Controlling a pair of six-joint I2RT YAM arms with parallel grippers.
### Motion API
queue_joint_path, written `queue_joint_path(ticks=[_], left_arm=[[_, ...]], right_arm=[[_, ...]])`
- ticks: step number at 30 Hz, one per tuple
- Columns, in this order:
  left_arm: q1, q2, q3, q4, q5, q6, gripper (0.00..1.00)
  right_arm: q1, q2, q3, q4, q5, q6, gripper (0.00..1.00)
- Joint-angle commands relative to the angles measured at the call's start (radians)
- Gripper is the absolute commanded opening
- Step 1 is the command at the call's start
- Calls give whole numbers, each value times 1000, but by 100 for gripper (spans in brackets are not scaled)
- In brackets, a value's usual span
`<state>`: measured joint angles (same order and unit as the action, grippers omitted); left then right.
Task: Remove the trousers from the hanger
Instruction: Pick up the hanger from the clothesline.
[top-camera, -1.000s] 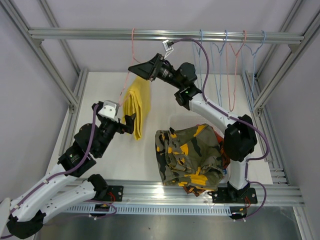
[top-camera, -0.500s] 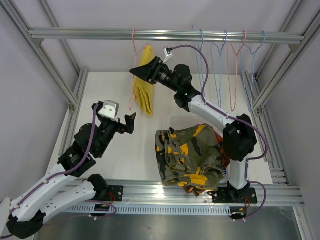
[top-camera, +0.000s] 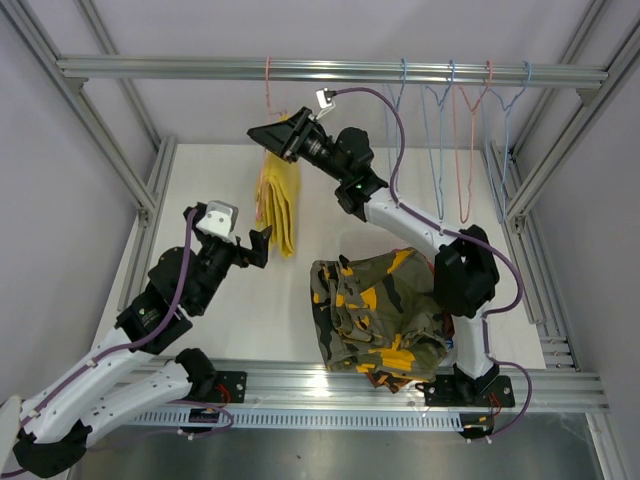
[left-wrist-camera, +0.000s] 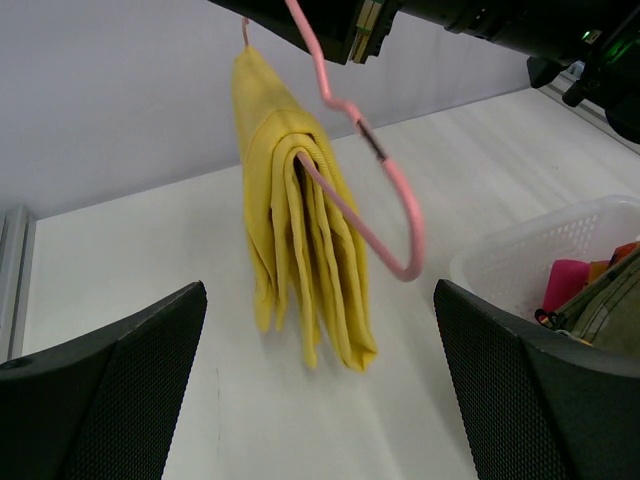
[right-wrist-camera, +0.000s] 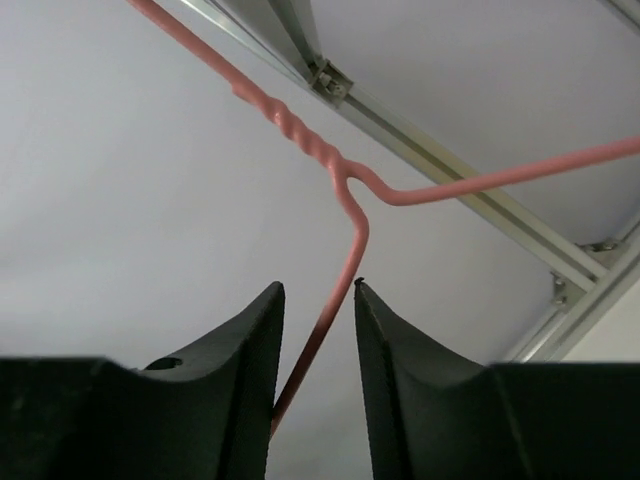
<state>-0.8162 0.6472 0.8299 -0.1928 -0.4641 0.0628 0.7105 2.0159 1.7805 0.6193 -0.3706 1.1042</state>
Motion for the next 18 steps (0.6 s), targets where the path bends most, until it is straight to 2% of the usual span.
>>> queue_joint_path(ticks=[1,5,6,8,18], left_arm=[[-6,-15,-5,30,15,15,99],[-6,-23,-6,35,18,17,100],[-6,-23,-5,33,19,15,99],[-6,-26,-5,35,22,15,99],[-8,-27,-3,30,28,9,99]], right_arm=[[20,27,66,68,36,57,36],[29,30,62,86,44,72,18],[33,26,54,85,47,71,9],[37,12,39,92,55,65,3],[95,-103,-46,63,151,-68,0]])
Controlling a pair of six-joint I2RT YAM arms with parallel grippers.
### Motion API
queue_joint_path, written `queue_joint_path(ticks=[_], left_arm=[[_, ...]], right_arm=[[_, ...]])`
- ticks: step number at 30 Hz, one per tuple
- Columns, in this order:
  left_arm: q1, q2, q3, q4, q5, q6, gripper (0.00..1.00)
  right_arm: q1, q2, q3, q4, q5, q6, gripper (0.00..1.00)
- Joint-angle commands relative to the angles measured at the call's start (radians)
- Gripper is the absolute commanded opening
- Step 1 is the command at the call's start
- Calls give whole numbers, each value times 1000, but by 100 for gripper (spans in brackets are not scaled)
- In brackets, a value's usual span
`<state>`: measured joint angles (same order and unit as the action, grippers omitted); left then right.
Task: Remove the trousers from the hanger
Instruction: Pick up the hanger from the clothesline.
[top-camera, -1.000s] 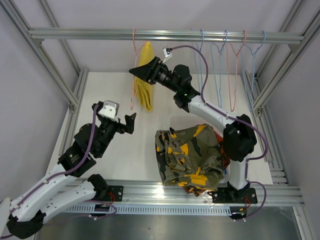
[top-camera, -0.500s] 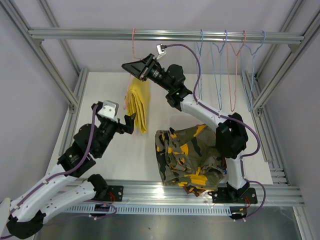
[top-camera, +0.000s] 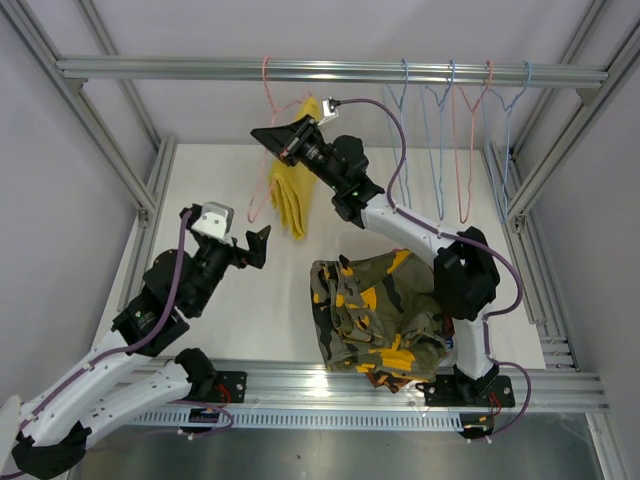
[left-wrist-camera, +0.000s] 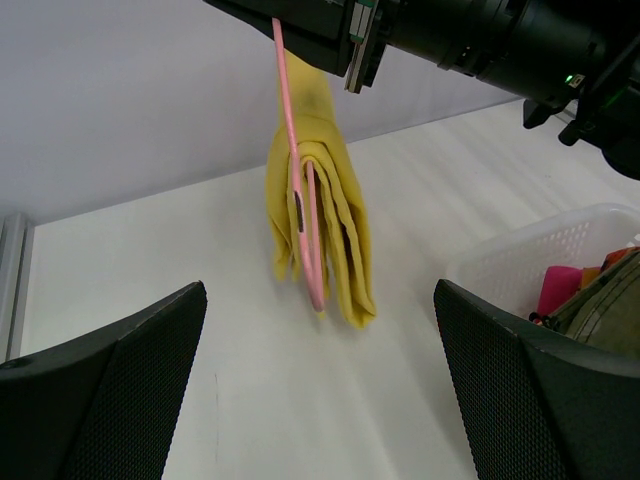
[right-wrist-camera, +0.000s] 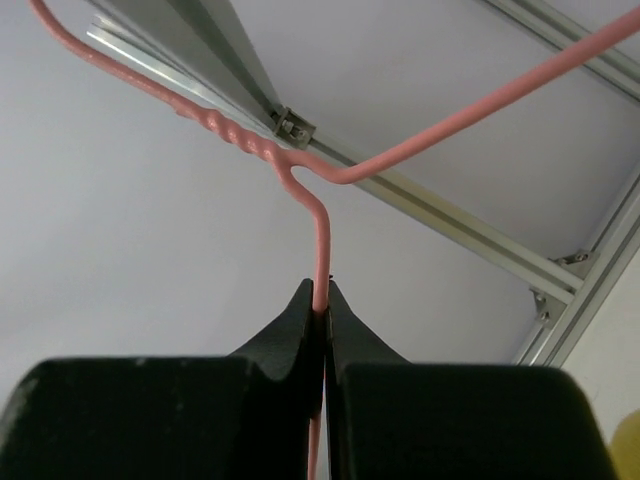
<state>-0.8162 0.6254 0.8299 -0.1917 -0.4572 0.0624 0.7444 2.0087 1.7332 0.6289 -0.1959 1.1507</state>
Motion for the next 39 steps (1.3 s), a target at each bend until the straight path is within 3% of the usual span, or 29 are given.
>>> queue_joint_path(ticks=[1,14,39], left_arm=[[-8,-4,-6,29,20,10,100],[-8,-18,-5,32,5,13,99],[-8,-43,-12,41,-24,20,100]], right_arm=[[72,-106,8,48,-17,-129,0],[89,-100,221,-185,-56,-357,0],[79,-96,515,-428,-100,-526,0]])
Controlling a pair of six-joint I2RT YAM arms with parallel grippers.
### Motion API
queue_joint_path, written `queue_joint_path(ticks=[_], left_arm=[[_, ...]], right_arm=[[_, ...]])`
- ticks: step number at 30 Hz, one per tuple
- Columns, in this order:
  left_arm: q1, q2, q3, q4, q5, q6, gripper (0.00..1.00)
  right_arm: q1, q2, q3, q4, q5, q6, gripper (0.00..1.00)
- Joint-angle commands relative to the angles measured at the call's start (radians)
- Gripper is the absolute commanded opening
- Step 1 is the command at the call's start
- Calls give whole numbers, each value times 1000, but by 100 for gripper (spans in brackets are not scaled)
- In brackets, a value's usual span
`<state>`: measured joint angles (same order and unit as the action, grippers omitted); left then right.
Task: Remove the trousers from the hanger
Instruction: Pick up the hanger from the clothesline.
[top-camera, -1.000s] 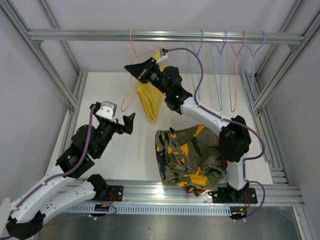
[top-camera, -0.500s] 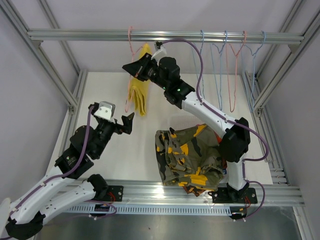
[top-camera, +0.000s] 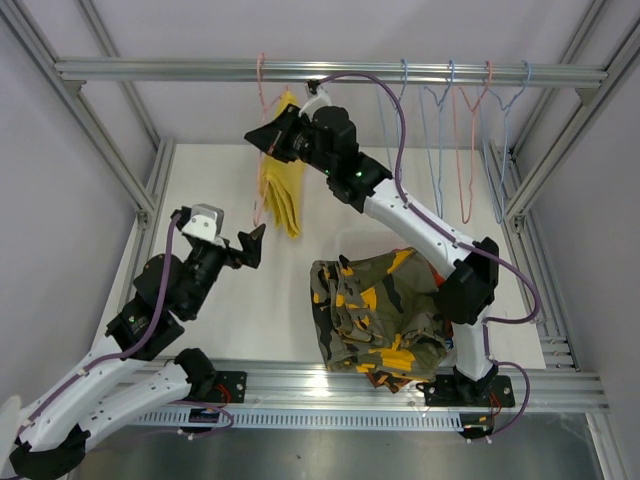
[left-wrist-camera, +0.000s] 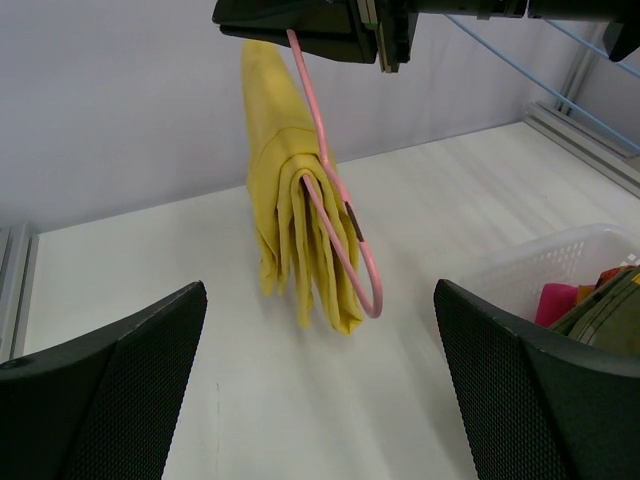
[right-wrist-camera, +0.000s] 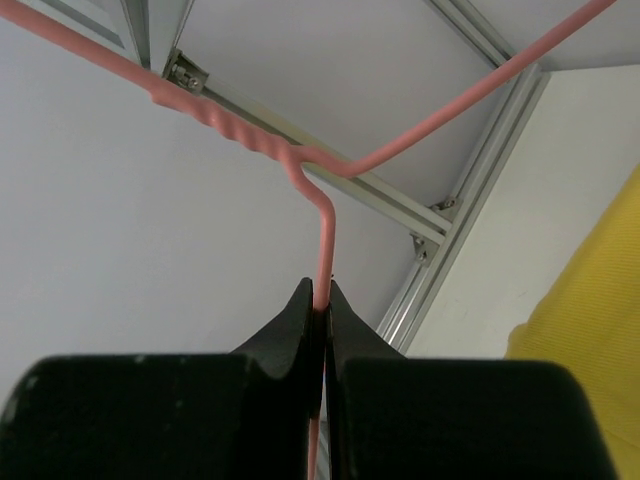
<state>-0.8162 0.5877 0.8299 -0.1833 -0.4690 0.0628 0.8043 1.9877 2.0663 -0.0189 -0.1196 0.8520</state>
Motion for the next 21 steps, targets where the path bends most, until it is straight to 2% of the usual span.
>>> queue_joint_path(ticks=[1,16,21], left_arm=[[-8,-6,-12,34,-14,22,99],[-6,-6,-14,38,-30,31,100],[-6,-17,-15,41,-37,35,99]], right_arm=[[18,-75,192,209,-173,-237,0],[-65,-52,291,180,-204,-174,0],[-65,-102,172,224,-203,-172,0]])
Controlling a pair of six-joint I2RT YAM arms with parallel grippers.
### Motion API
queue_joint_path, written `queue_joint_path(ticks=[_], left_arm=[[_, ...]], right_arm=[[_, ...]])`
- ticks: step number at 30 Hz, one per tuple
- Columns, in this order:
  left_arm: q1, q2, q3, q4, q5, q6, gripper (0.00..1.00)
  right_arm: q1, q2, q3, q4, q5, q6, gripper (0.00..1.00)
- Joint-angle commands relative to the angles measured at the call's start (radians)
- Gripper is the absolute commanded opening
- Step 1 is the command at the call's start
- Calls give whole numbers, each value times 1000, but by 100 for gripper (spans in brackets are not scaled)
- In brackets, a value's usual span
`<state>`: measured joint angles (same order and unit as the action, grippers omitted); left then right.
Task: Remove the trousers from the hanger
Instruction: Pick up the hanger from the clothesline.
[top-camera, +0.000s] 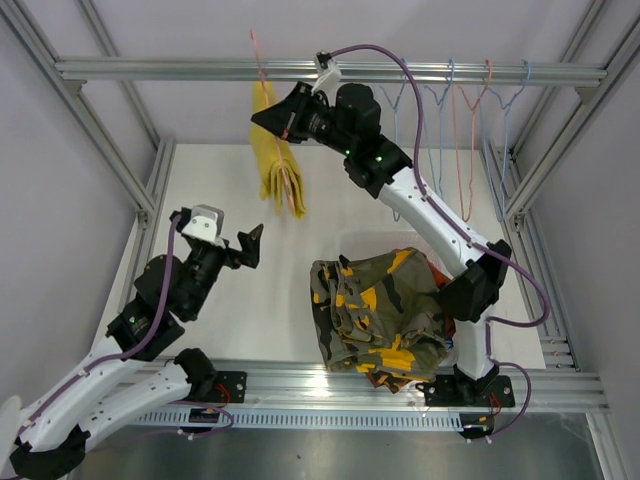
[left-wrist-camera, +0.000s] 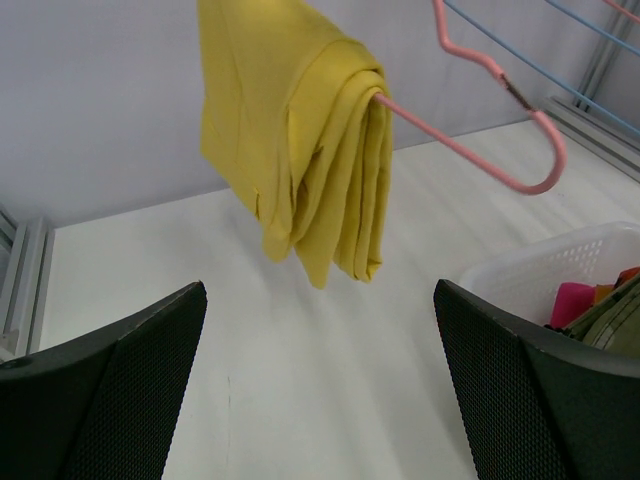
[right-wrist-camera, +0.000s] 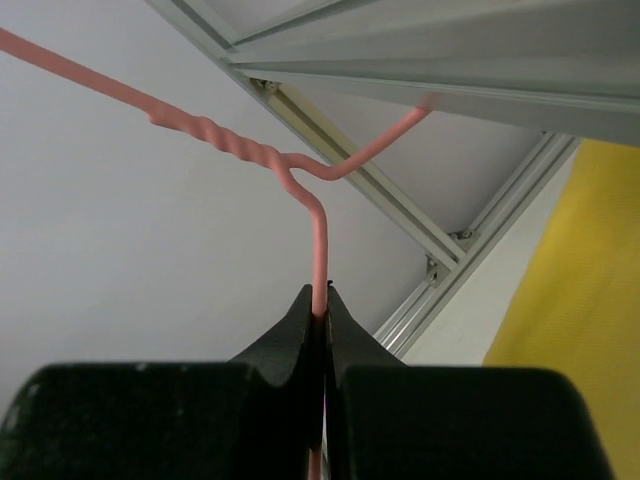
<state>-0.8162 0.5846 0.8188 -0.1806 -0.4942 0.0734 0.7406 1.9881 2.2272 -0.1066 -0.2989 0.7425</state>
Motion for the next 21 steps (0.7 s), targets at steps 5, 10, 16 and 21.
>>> queue_joint_path(ticks=[5,10,16,21], left_arm=[[-6,-43,-12,52,-35,45,99],[-8,-84,-39,90,-23,46,99],[-32,-49,-6,61,11,8,99],[-72,-8,55,20,-12,-26,100]], right_arm=[[6,-201,-147,373,3,-71,0],[51,-353,-299,381,102,-115,0],[86,-497,-454,366,196,-179,0],[121,-586,-553,347,335,-229,0]])
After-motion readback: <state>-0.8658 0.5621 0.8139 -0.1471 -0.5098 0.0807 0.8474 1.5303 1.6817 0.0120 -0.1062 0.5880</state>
